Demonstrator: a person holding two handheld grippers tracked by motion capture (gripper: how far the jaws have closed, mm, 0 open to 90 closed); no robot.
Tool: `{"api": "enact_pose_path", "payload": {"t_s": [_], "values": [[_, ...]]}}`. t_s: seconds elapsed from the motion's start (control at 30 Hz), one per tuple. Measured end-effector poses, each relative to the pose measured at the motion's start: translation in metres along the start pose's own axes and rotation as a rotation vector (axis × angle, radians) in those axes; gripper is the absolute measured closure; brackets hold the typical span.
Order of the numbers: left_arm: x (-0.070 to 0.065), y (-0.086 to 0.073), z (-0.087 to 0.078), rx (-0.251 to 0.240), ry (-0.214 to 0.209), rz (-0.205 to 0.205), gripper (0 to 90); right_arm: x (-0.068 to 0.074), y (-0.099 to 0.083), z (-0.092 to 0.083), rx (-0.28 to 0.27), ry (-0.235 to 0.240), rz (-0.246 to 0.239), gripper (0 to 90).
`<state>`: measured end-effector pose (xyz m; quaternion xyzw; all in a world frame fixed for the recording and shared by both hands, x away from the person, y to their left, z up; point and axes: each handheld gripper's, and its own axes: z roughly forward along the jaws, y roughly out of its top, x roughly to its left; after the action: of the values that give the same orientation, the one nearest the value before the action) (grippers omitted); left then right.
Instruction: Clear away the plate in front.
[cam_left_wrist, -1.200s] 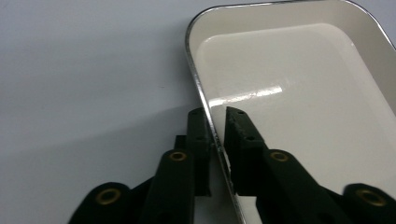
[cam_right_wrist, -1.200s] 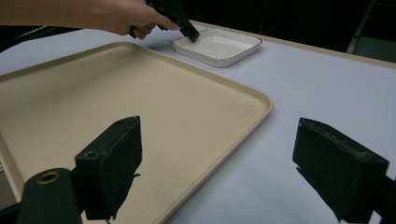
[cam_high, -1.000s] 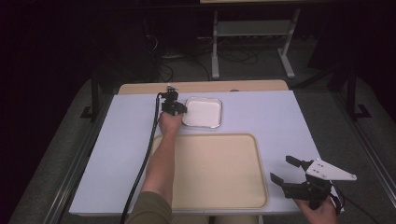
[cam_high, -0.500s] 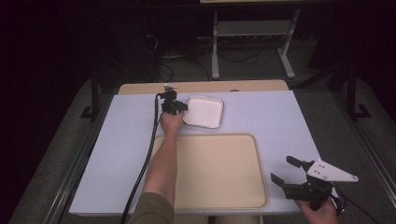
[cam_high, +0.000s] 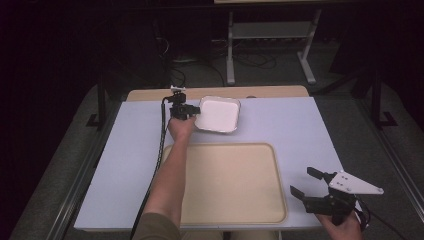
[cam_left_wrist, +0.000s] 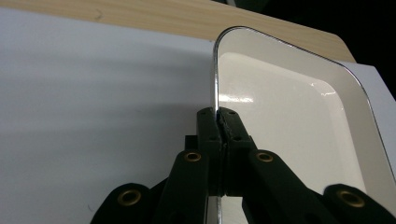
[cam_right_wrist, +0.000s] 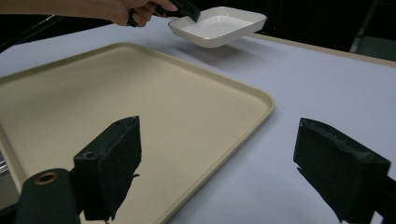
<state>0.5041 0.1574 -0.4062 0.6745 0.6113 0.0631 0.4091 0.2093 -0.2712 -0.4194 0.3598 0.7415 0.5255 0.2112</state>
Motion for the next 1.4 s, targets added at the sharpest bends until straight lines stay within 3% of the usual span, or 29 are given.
{"api": "enact_pose_path", "payload": {"t_s": [0.3,0.47,1.4], "values": [[0.006,-0.003,-0.027,-0.031,-0.009,-0.005,88.6,0.000,0.000,0.000,0.006,0.004,-0.002,14.0],[0.009,-0.009,-0.034,-0.050,-0.008,-0.045,88.6,0.001,0.000,0.001,0.007,0.002,-0.008,13.8],[0.001,-0.022,-0.081,-0.095,-0.085,-0.030,88.6,0.001,0.000,-0.002,0.008,-0.011,-0.003,13.8]]}}
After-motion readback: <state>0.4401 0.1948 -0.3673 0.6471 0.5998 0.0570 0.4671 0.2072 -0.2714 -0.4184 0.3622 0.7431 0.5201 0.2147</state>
